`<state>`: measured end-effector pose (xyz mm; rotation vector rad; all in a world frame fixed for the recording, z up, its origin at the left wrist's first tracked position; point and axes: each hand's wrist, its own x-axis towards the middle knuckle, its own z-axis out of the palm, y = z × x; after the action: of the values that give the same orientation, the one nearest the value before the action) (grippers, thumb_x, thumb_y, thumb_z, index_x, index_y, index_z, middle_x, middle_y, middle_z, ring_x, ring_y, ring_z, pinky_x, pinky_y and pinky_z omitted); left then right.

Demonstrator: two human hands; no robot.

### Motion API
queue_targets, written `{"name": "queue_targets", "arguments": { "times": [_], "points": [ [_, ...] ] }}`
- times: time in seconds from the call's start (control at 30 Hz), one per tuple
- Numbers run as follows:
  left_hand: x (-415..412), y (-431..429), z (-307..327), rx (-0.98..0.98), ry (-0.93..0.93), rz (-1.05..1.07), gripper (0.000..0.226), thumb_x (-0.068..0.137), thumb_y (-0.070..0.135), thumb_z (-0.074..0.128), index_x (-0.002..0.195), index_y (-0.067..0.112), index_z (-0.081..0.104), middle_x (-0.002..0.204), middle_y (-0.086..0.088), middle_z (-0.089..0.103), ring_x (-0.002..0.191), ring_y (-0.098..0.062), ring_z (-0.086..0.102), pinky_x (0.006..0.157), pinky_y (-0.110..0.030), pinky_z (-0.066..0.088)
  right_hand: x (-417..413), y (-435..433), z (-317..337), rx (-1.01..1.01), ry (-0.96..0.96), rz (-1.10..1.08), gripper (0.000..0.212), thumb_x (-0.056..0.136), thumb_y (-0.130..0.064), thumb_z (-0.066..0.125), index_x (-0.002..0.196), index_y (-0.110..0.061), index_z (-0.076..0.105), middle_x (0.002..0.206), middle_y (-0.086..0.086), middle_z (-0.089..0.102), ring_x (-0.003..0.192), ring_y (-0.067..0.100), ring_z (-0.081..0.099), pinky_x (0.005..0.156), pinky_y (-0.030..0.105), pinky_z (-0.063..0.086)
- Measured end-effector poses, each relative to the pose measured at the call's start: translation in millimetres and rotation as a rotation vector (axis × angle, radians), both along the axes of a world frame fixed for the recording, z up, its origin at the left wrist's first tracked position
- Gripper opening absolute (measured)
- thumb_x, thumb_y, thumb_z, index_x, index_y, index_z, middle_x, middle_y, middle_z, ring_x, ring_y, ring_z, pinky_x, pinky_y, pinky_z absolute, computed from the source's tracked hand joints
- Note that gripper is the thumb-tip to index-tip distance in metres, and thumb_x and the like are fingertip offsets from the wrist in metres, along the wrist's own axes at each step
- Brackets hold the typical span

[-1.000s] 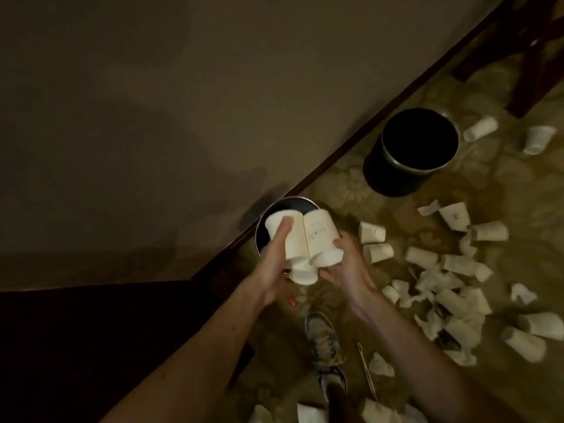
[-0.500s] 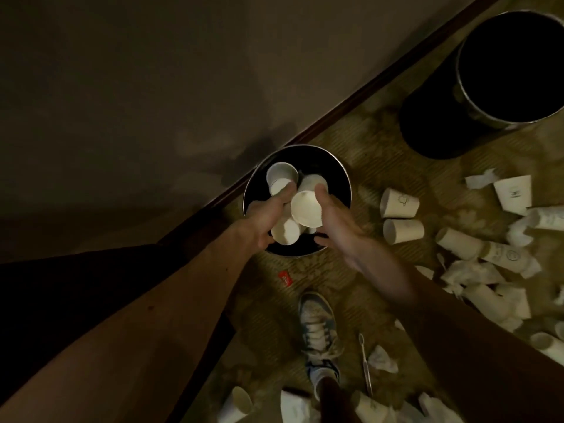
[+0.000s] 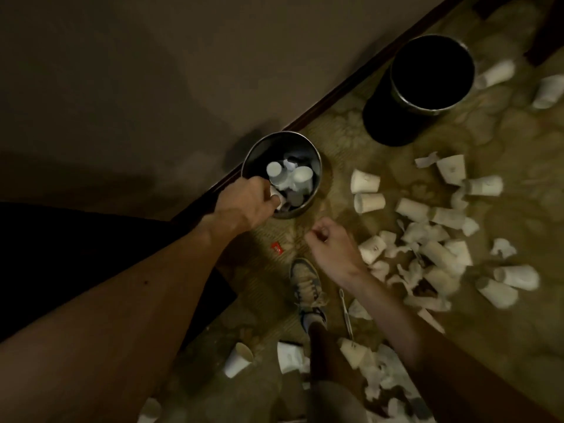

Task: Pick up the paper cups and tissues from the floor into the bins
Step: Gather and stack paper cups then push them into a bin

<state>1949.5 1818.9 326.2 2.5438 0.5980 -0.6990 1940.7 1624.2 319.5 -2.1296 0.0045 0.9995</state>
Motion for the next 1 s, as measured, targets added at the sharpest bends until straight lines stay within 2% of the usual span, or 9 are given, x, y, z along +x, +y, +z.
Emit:
{"name": "queue_targets", "arguments": {
  "times": [0.1,0.17,0.27,0.37,0.47,0.53,0.7,0.9,1.0],
  "points": [
    [-35.9,-30.3,79.1,0.114,0.028,-0.337,0.025,0.092,0.044,0.056,0.083,0.023,0.048,0.084,-0.005,0.056,0.076,-0.024,0.052,0.067,-0.033,0.04,-61.0,-31.0,55.9,-0.07,-0.081,0.09,0.014,0.091,-0.04,0.057,0.084,-0.032,0.047,0.075,-0.013,0.053,0.072,0.007,0.052,0.056,0.027,0.033],
    [-70.9,-54.6,133.5,0.134,0.041,-0.464,0.022,0.093,0.043,0.055,0.088,0.021,0.052,0.086,-0.004,0.055,0.078,-0.024,0.054,0.067,-0.033,0.041,-107.8,-54.9,94.9,-0.073,-0.131,0.118,0.016,0.089,-0.041,0.058,0.084,-0.032,0.046,0.075,-0.012,0.052,0.074,0.014,0.053,0.058,0.029,0.033],
    [-144.4,-91.2,215.4,0.172,0.014,-0.569,0.021,0.095,0.042,0.054,0.093,0.021,0.056,0.085,-0.002,0.053,0.081,-0.023,0.056,0.067,-0.033,0.043,-189.4,-91.3,159.5,-0.078,-0.229,0.149,0.018,0.089,-0.041,0.058,0.084,-0.028,0.047,0.075,-0.011,0.048,0.071,0.01,0.047,0.056,0.028,0.03],
    [-224.3,-121.8,282.5,0.199,-0.074,-0.646,0.021,0.094,0.038,0.055,0.081,0.021,0.054,0.077,0.002,0.053,0.081,-0.022,0.061,0.055,-0.028,0.038,-272.0,-121.6,219.0,-0.021,-0.266,0.071,0.022,0.089,-0.034,0.062,0.078,-0.024,0.046,0.069,-0.009,0.046,0.067,0.012,0.044,0.063,0.032,0.039],
    [-292.4,-145.2,321.1,0.163,-0.177,-0.685,0.024,0.093,0.043,0.053,0.085,0.022,0.06,0.078,0.003,0.058,0.079,-0.02,0.063,0.06,-0.031,0.044,-343.3,-144.0,258.6,0.011,-0.305,0.054,0.024,0.088,-0.035,0.061,0.076,-0.027,0.042,0.067,-0.009,0.045,0.065,0.009,0.043,0.064,0.031,0.037],
    [-333.8,-156.8,337.8,0.133,-0.198,-0.744,0.025,0.094,0.044,0.051,0.09,0.022,0.061,0.079,0.004,0.059,0.076,-0.019,0.062,0.061,-0.032,0.045,-381.5,-154.7,276.4,0.002,-0.349,0.083,0.023,0.085,-0.037,0.061,0.077,-0.029,0.041,0.065,-0.01,0.043,0.064,0.009,0.043,0.062,0.031,0.034],
    [-416.2,-163.3,349.4,0.136,-0.21,-0.833,0.02,0.096,0.044,0.046,0.085,0.028,0.045,0.084,0.004,0.059,0.069,-0.015,0.053,0.059,-0.03,0.042,-455.3,-173.9,290.0,-0.041,-0.423,0.122,0.021,0.085,-0.044,0.059,0.087,-0.034,0.04,0.075,-0.016,0.04,0.074,0.007,0.044,0.066,0.03,0.033],
    [-514.2,-153.8,313.3,0.151,-0.105,-0.65,0.026,0.097,0.048,0.043,0.082,0.028,0.047,0.086,0.002,0.064,0.079,-0.019,0.064,0.064,-0.032,0.045,-513.0,-172.9,265.3,-0.08,-0.307,0.231,0.029,0.087,-0.045,0.057,0.111,-0.031,0.049,0.093,-0.015,0.045,0.092,0.011,0.051,0.074,0.028,0.037],
    [-575.8,-146.4,276.2,0.17,0.001,-0.533,0.028,0.097,0.052,0.041,0.085,0.028,0.049,0.093,-0.002,0.067,0.086,-0.022,0.066,0.068,-0.034,0.047,-543.0,-167.6,247.0,-0.097,-0.271,0.316,0.031,0.089,-0.047,0.056,0.115,-0.029,0.052,0.095,-0.013,0.044,0.092,0.009,0.049,0.074,0.026,0.035]
  ]
}}
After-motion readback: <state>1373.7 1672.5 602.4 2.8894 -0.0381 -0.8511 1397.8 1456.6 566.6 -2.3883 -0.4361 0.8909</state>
